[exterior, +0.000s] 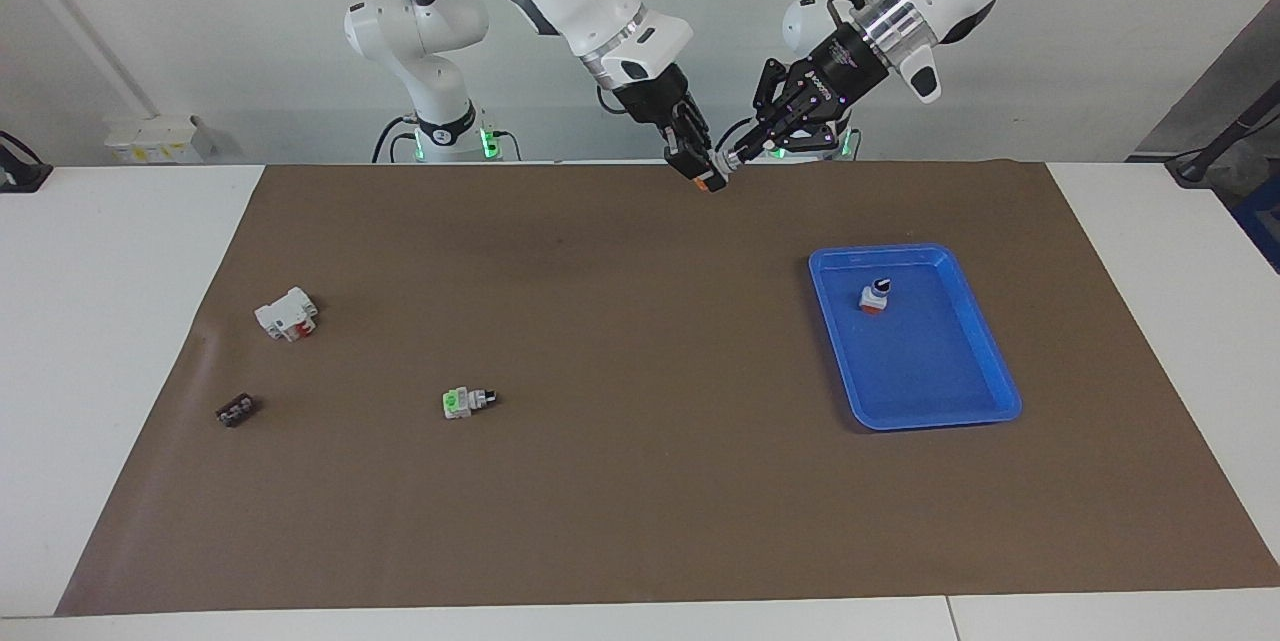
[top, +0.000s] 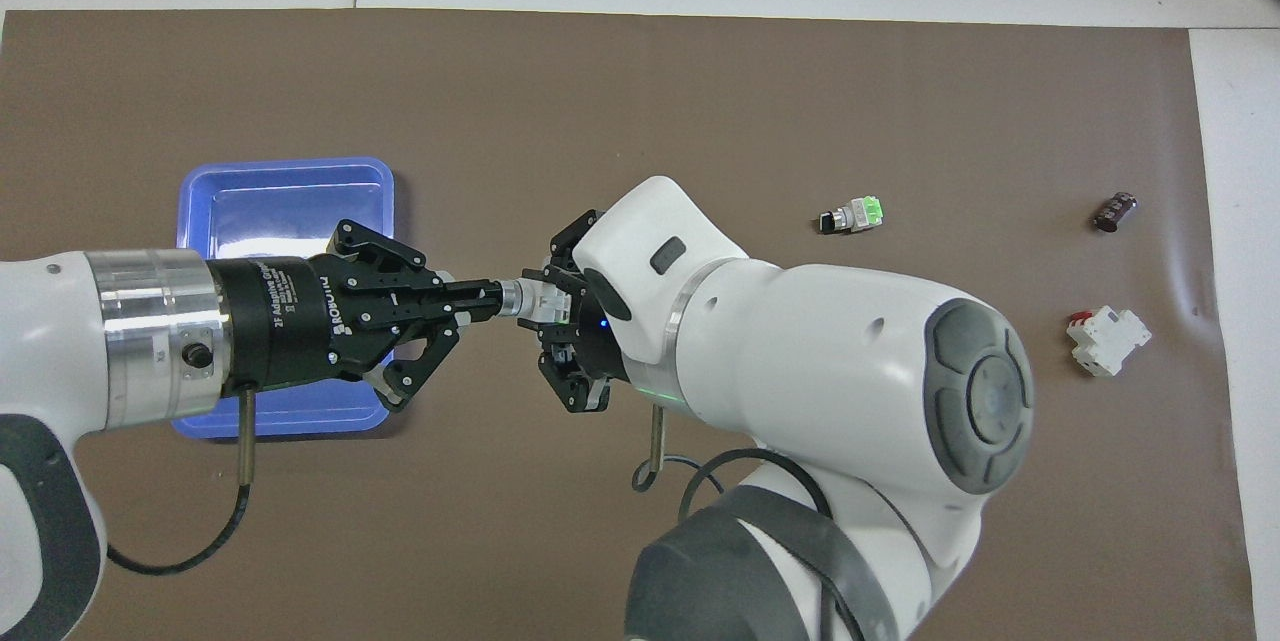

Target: Turn and place switch with both arms

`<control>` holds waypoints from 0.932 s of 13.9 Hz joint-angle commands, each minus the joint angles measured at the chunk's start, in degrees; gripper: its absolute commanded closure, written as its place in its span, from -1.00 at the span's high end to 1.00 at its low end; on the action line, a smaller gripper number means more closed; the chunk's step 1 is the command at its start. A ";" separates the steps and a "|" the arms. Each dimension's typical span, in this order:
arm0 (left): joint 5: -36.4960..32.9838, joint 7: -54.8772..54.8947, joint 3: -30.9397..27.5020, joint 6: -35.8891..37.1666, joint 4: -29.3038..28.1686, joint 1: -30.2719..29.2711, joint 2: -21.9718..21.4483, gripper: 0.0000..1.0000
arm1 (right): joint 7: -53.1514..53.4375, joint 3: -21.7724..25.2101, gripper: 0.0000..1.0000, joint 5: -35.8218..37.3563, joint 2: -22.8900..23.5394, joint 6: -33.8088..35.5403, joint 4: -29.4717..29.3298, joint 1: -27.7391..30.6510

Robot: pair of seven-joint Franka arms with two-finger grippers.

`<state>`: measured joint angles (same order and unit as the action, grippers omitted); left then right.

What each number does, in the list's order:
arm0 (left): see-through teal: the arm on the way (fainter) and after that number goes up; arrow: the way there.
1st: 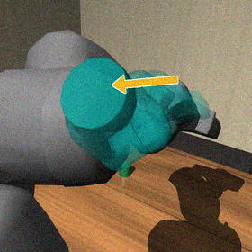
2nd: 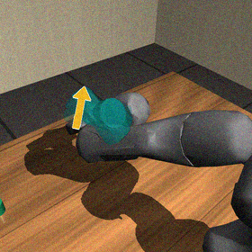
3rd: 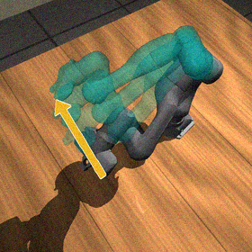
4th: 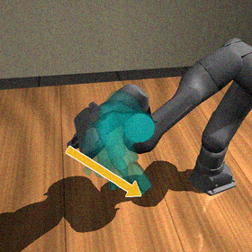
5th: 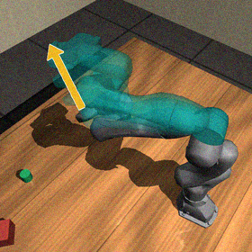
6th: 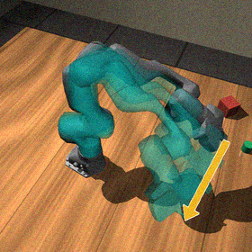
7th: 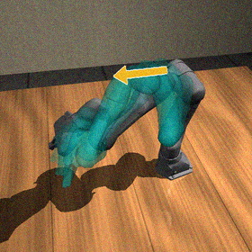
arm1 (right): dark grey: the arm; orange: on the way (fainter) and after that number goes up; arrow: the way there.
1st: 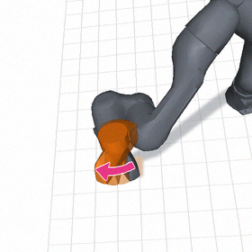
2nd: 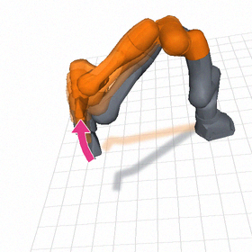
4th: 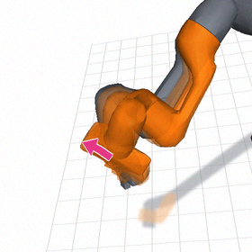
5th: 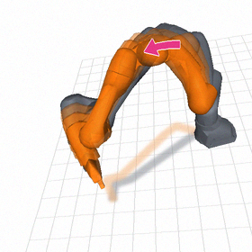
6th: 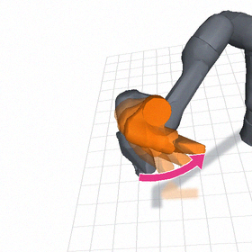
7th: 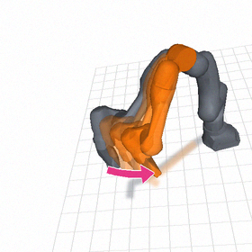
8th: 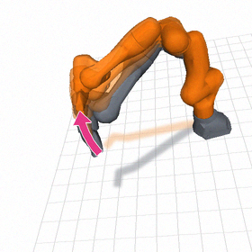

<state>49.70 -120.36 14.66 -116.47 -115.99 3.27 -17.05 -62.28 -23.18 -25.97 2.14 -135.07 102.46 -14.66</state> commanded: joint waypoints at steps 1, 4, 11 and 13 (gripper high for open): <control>-0.31 -2.16 1.60 -3.15 0.51 0.07 0.35 -1.00 | 5.48 -1.16 0.87 -0.66 0.06 -0.02 -0.60 -0.98; -0.40 -1.90 1.60 -3.06 0.51 0.07 0.35 -1.00 | 5.50 -1.16 1.00 -0.74 0.06 -0.02 -0.59 -0.98; -0.75 -1.55 1.60 -2.98 0.24 -0.02 0.26 -1.00 | 5.50 -0.90 1.00 -0.74 -0.91 2.62 -0.42 0.51; -3.02 -1.37 1.60 -2.89 -0.37 0.07 -0.09 -1.00 | 5.50 -0.90 1.00 -0.74 -1.00 2.62 -0.42 0.60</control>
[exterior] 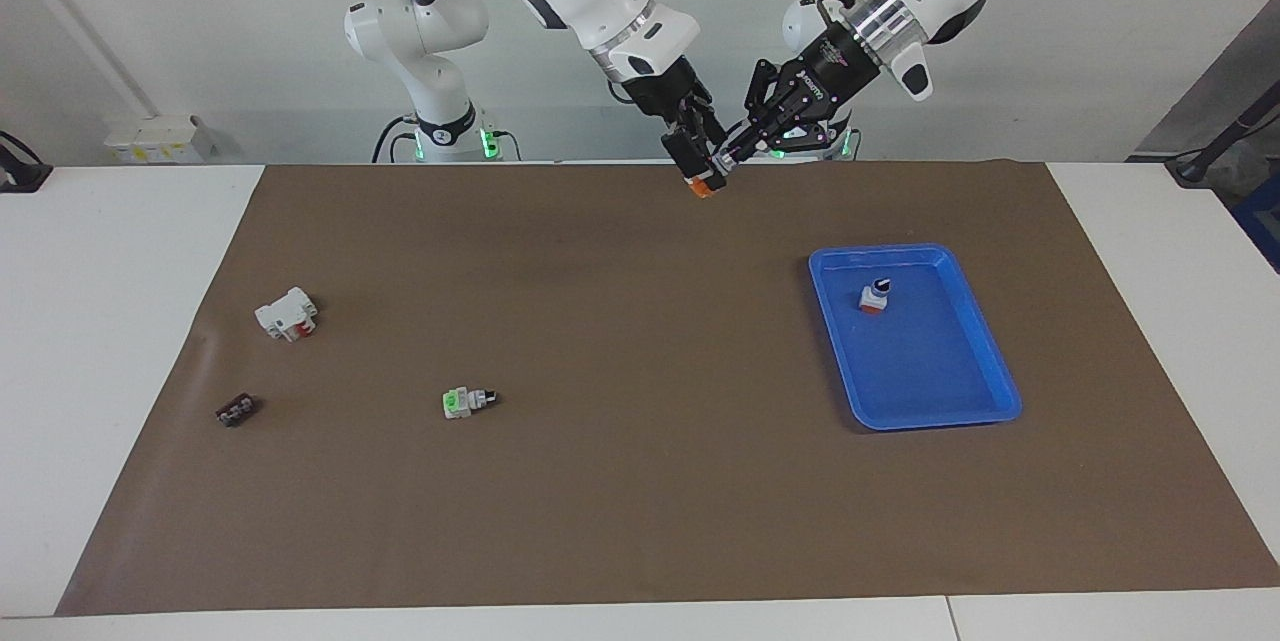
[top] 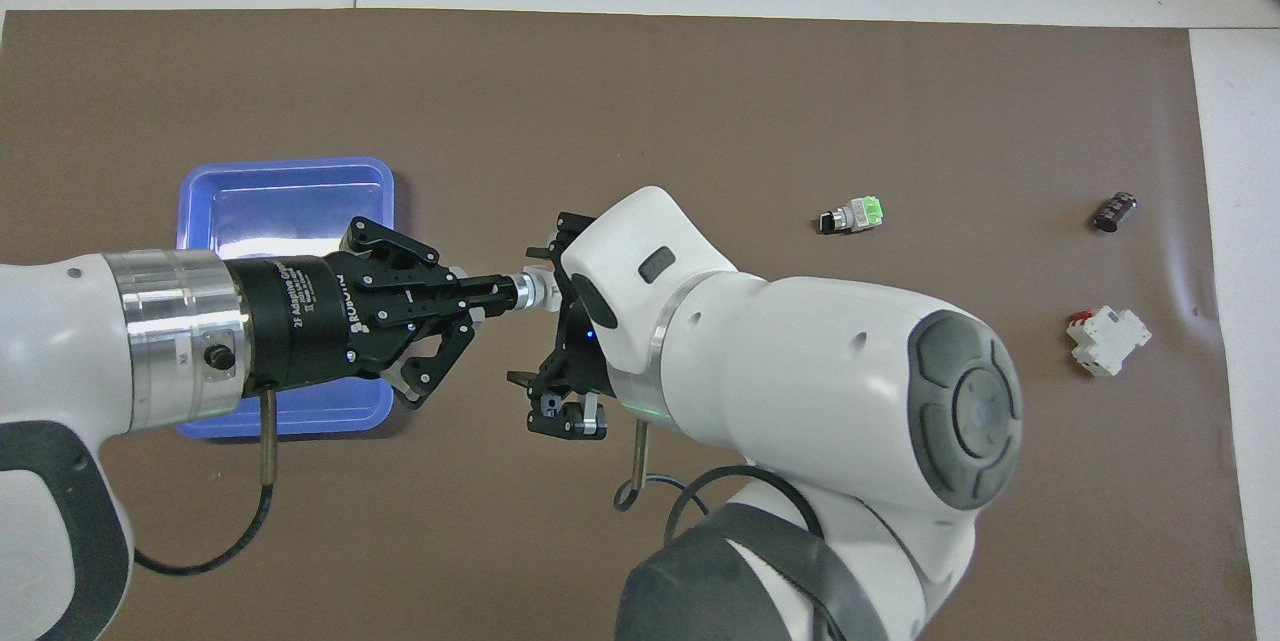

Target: Turn and place switch with both arms

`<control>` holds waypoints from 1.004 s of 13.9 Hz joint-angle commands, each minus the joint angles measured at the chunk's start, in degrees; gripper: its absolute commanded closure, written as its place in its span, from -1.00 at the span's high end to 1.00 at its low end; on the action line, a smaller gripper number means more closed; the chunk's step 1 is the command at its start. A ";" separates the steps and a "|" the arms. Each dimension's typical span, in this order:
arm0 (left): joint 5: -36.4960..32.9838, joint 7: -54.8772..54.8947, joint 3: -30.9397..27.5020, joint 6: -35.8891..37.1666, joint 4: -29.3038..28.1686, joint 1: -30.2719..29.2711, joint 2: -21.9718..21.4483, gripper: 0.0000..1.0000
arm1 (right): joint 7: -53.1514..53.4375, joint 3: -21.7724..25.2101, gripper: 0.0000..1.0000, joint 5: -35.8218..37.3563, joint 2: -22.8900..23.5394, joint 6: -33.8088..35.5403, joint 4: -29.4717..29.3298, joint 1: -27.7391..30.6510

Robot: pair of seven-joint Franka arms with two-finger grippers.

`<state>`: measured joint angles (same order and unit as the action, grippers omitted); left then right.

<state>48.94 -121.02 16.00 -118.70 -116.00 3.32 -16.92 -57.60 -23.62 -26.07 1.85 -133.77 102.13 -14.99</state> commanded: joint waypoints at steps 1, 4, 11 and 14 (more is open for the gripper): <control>-3.49 -0.18 0.26 -0.57 -0.89 0.02 -0.48 -1.00 | 0.82 -0.46 1.00 -0.65 -0.71 1.32 -0.08 0.92; -4.90 4.46 0.08 -0.22 -3.79 -0.76 -1.71 -1.00 | 0.91 -0.46 1.00 -0.65 -0.71 1.32 -0.17 0.92; -13.07 23.08 0.08 0.14 -12.32 -6.65 -5.41 -1.00 | 1.17 -0.11 1.00 -0.65 -0.79 3.77 0.18 3.90; -20.70 33.27 0.17 0.05 -14.59 -8.67 -4.27 -1.00 | 0.99 -0.11 1.00 -0.65 -0.62 5.27 0.18 10.74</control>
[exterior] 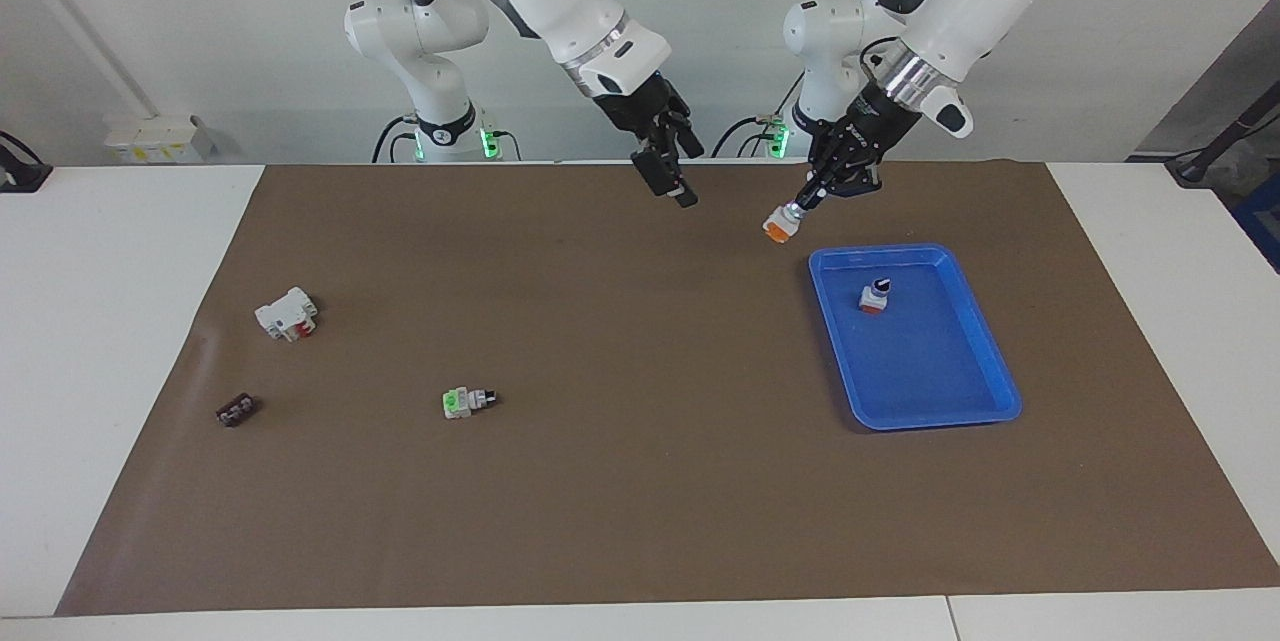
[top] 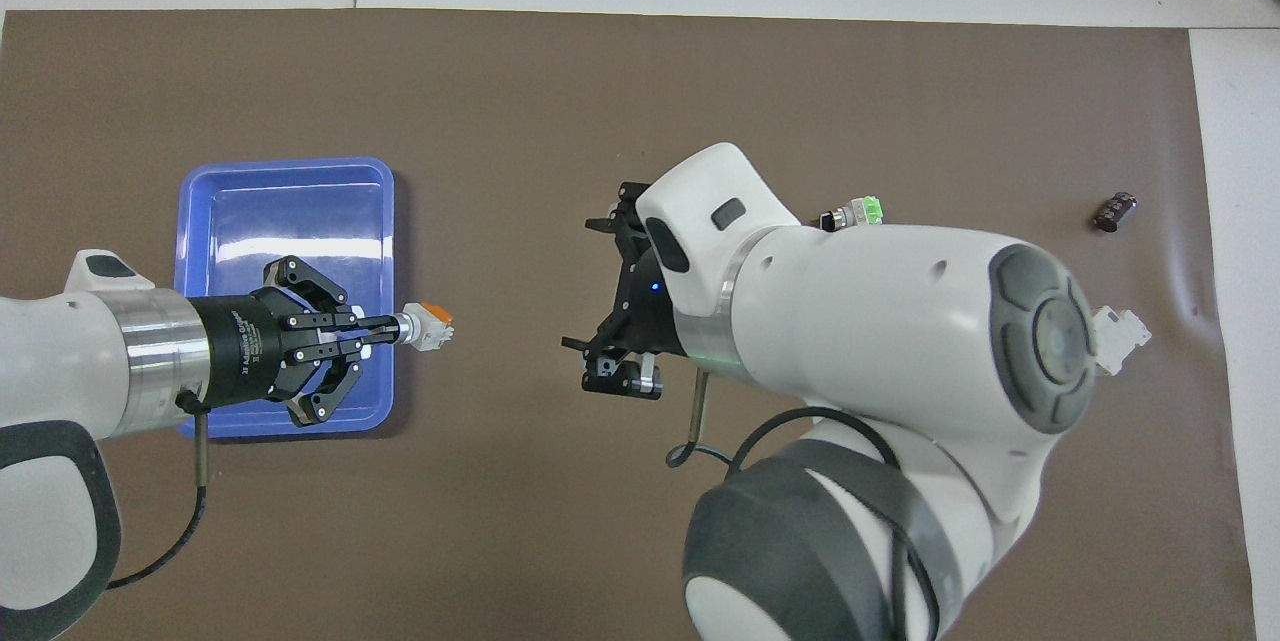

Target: Turn and place switch with both arms

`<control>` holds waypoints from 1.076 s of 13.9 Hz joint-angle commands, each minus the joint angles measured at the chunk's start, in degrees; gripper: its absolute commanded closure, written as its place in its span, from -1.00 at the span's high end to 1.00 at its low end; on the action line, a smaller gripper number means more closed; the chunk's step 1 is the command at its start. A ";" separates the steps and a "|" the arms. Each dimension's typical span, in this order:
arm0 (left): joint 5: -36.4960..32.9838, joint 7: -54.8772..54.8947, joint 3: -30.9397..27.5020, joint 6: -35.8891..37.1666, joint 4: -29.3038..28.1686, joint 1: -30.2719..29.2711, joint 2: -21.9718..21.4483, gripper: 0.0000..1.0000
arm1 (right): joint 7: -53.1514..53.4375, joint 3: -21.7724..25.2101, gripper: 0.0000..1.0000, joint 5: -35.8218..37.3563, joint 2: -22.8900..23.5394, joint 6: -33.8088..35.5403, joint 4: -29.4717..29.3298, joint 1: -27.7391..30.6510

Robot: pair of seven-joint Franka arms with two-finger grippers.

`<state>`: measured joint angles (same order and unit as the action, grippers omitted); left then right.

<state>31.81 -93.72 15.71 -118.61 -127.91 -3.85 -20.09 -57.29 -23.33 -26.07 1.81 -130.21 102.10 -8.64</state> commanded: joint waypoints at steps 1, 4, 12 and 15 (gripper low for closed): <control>-5.68 10.01 0.46 -0.22 -3.65 -2.64 -0.92 -1.00 | 0.86 -0.40 1.00 -0.56 -0.58 2.50 0.38 6.68; -11.41 21.87 0.46 -0.57 -5.15 -7.03 -0.83 -1.00 | 1.13 -0.23 1.00 2.58 -0.15 2.95 0.56 13.98; -20.56 40.97 0.46 -7.67 -10.32 -13.37 1.72 -1.00 | 33.06 0.64 1.00 31.06 0.30 6.08 -1.02 16.65; -22.21 44.49 0.38 -12.87 -11.48 -14.25 6.36 -1.00 | 45.05 7.39 1.00 33.10 -0.49 13.04 -3.05 11.99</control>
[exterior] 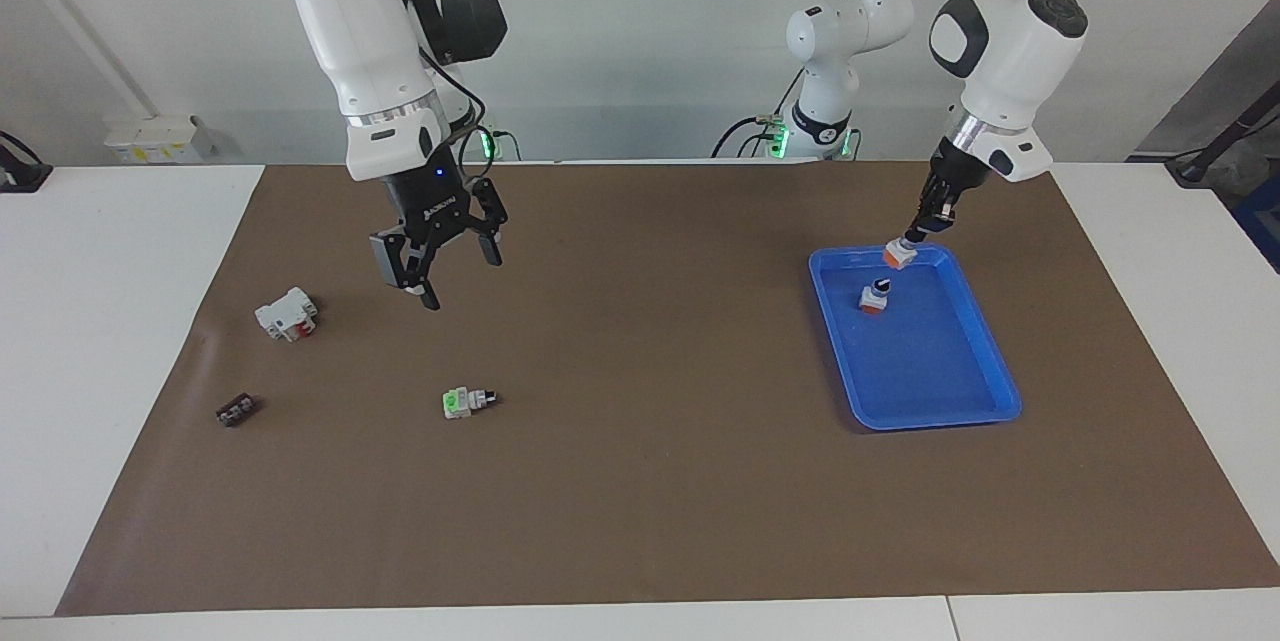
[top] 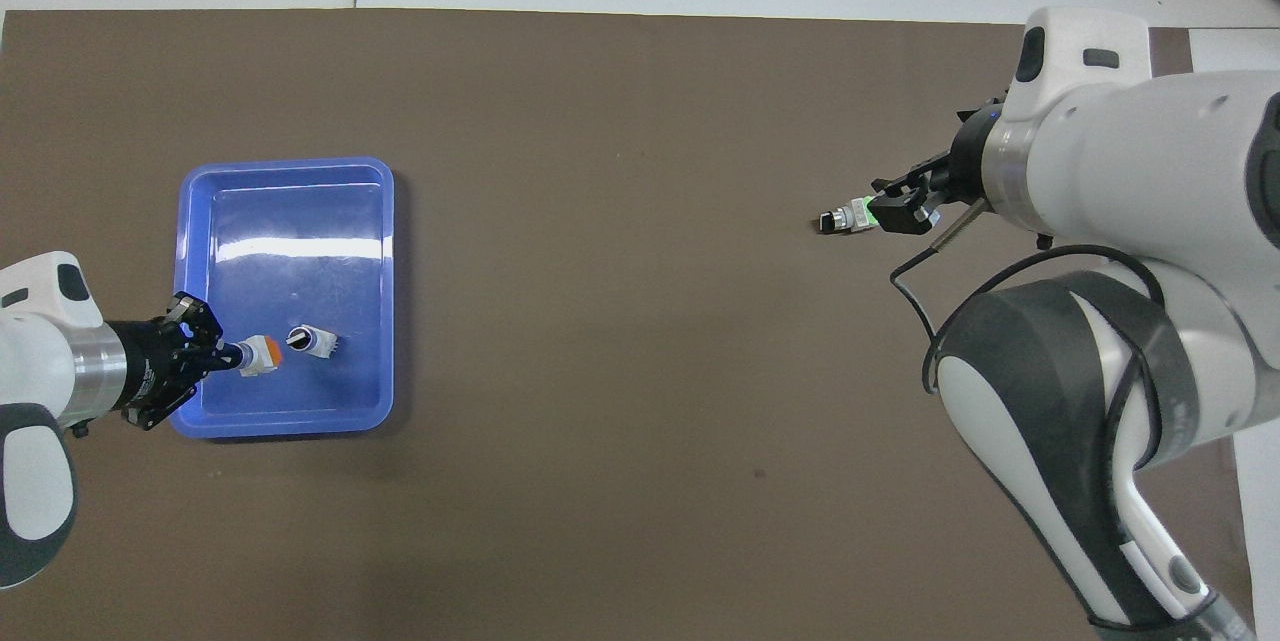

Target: Turn and place switch with both arms

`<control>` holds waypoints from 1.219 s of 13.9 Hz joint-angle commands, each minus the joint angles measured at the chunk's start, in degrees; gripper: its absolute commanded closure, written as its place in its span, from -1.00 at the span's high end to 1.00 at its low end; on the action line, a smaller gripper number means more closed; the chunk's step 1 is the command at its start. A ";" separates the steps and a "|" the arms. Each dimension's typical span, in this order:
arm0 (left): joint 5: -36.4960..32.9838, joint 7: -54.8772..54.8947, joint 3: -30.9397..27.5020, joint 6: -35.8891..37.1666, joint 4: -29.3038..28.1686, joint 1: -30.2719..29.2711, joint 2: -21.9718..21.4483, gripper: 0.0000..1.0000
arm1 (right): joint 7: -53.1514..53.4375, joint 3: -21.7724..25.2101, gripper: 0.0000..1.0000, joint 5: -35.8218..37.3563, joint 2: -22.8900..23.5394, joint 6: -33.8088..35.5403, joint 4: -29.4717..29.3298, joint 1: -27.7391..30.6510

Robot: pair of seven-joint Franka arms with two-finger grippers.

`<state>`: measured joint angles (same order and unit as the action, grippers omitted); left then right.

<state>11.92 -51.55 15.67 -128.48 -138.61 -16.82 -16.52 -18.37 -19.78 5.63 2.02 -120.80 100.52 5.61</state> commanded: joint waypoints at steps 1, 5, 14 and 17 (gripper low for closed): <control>-3.21 2.07 0.42 -4.57 -0.87 -1.73 4.81 -1.00 | 7.46 6.65 1.00 1.32 -1.22 5.30 -1.90 -3.14; -3.22 -3.98 0.16 -10.11 -0.61 -3.40 9.22 -1.00 | 11.23 18.09 1.00 -2.35 -4.91 16.27 -4.27 -8.43; -3.66 -0.94 0.07 -2.69 9.12 -2.53 8.79 1.00 | 25.23 18.55 1.00 -4.13 -7.72 33.52 -7.53 -7.63; -3.75 3.46 0.24 6.29 18.17 -1.39 8.96 1.00 | 23.30 18.46 1.00 -3.61 -7.64 32.04 -8.32 -7.63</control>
<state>9.59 -50.38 16.23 -127.68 -126.01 -19.54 -7.87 5.64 -1.35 2.47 -4.32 -87.90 91.48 -1.96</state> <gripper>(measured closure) 0.000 0.000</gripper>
